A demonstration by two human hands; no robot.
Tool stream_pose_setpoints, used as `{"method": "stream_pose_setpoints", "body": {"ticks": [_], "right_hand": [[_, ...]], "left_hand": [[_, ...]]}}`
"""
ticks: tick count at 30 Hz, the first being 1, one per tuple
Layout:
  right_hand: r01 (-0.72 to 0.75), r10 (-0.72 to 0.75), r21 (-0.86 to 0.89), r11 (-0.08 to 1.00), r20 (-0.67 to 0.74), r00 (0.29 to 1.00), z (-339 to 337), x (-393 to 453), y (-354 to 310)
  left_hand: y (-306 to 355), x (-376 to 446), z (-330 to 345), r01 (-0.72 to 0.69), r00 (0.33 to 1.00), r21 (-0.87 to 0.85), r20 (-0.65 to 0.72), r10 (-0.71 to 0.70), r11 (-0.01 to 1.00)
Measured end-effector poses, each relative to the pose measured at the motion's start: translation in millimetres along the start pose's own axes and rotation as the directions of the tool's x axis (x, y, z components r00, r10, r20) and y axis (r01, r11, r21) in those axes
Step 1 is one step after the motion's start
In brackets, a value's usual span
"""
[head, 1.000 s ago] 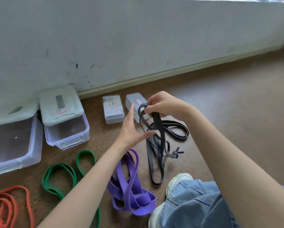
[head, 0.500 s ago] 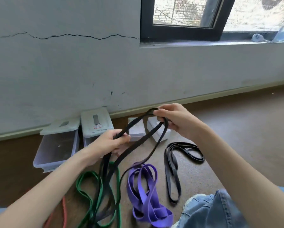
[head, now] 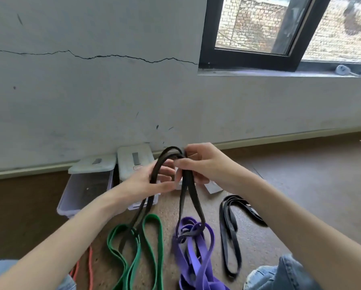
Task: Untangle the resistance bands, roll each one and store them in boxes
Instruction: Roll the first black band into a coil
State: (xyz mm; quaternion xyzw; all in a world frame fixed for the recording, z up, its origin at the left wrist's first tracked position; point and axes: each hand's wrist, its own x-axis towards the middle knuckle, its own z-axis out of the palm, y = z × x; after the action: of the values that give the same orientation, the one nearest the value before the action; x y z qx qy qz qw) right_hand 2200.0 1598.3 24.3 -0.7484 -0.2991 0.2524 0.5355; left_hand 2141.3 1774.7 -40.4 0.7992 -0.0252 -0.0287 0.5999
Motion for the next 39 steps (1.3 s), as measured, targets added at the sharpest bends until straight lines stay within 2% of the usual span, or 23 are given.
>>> {"method": "stream_pose_setpoints", "body": {"ticks": [2,4,5,7,8,9,11,13,14,17,21,25,27,28,29,30,31,33,34,35,36,37,39], "right_hand": [[-0.006,0.005,-0.02,1.0,-0.068,0.998,3,9,-9],[0.023,-0.025,-0.018,1.0,-0.138,0.99,4,17,-15],[0.041,-0.041,-0.006,0.999,-0.179,0.983,4,20,-18],[0.072,-0.057,0.053,0.996,-0.25,0.967,3,25,-23],[0.082,-0.053,0.1,0.992,-0.271,0.961,1,27,-26],[0.085,-0.038,0.156,0.984,-0.28,0.959,0,28,-28],[0.054,0.02,0.276,0.96,-0.258,0.966,-1,28,-30],[-0.004,0.08,0.356,0.934,-0.199,0.977,0,24,-28],[-0.028,0.103,0.392,0.92,-0.173,0.98,0,22,-26],[-0.051,0.155,0.553,0.832,-0.143,0.977,-4,14,-22],[-0.031,0.181,0.635,0.772,-0.173,0.968,-17,8,-17],[0.048,0.207,0.694,0.718,-0.279,0.938,-30,6,-9],[0.05,0.226,0.617,0.785,-0.361,0.905,-36,3,-4],[-0.006,0.223,0.464,0.886,-0.415,0.882,-39,0,-1],[-0.129,0.198,0.176,0.976,-0.469,0.861,-42,-3,1],[-0.283,0.16,-0.188,0.94,-0.489,0.857,-43,-7,4],[-0.4,0.135,-0.502,0.767,-0.483,0.865,-43,-11,8],[-0.444,0.056,-0.797,0.41,-0.464,0.884,-35,-18,11],[-0.376,-0.002,-0.844,0.383,-0.408,0.913,-28,-20,12],[-0.259,-0.004,-0.85,0.459,-0.294,0.956,-19,-22,12],[-0.148,0.072,-0.778,0.611,-0.132,0.989,-9,-22,10],[-0.097,0.164,-0.635,0.767,0.047,0.985,1,-20,10],[-0.11,0.257,-0.493,0.863,0.241,0.936,16,-16,17]], "left_hand": [[6,9,2,0.008,0.962,0.037,-0.273,0.002,0.999],[12,10,-1,-0.021,0.814,0.083,-0.577,0.065,0.996],[15,6,-1,-0.08,0.736,0.168,-0.655,0.171,0.983],[21,-5,0,-0.227,0.639,0.449,-0.601,0.48,0.864],[23,-10,2,-0.29,0.634,0.55,-0.503,0.588,0.783],[24,-12,6,-0.351,0.665,0.577,-0.401,0.63,0.738],[25,-13,14,-0.384,0.817,0.423,-0.258,0.515,0.821],[21,-10,20,-0.261,0.951,0.157,-0.127,0.282,0.952],[17,-9,22,-0.185,0.979,0.075,-0.069,0.191,0.98],[10,-8,27,-0.072,0.994,-0.054,0.082,0.076,0.996],[5,-9,34,-0.008,0.999,0.048,0.032,0.006,0.999],[4,-15,27,0.054,0.978,-0.054,0.206,-0.042,0.997],[12,-18,18,0.058,0.973,-0.178,0.23,-0.016,0.982],[16,-19,11,0.043,0.979,-0.218,0.204,0.003,0.975],[20,-19,3,0.01,0.987,-0.219,0.157,0.025,0.976],[24,-18,-5,-0.03,0.993,-0.18,0.11,0.051,0.983],[27,-17,-11,-0.062,0.993,-0.13,0.093,0.074,0.99],[30,-17,-14,-0.081,0.987,-0.043,0.133,0.086,0.996],[30,-17,-11,-0.075,0.982,-0.009,0.17,0.075,0.997],[30,-16,-6,-0.068,0.976,0.026,0.209,0.061,0.997],[29,-16,-1,-0.063,0.969,0.071,0.243,0.044,0.995],[27,-16,3,-0.057,0.963,0.112,0.269,0.025,0.992],[23,-15,4,-0.021,0.958,0.11,0.288,-0.012,0.994]]}}
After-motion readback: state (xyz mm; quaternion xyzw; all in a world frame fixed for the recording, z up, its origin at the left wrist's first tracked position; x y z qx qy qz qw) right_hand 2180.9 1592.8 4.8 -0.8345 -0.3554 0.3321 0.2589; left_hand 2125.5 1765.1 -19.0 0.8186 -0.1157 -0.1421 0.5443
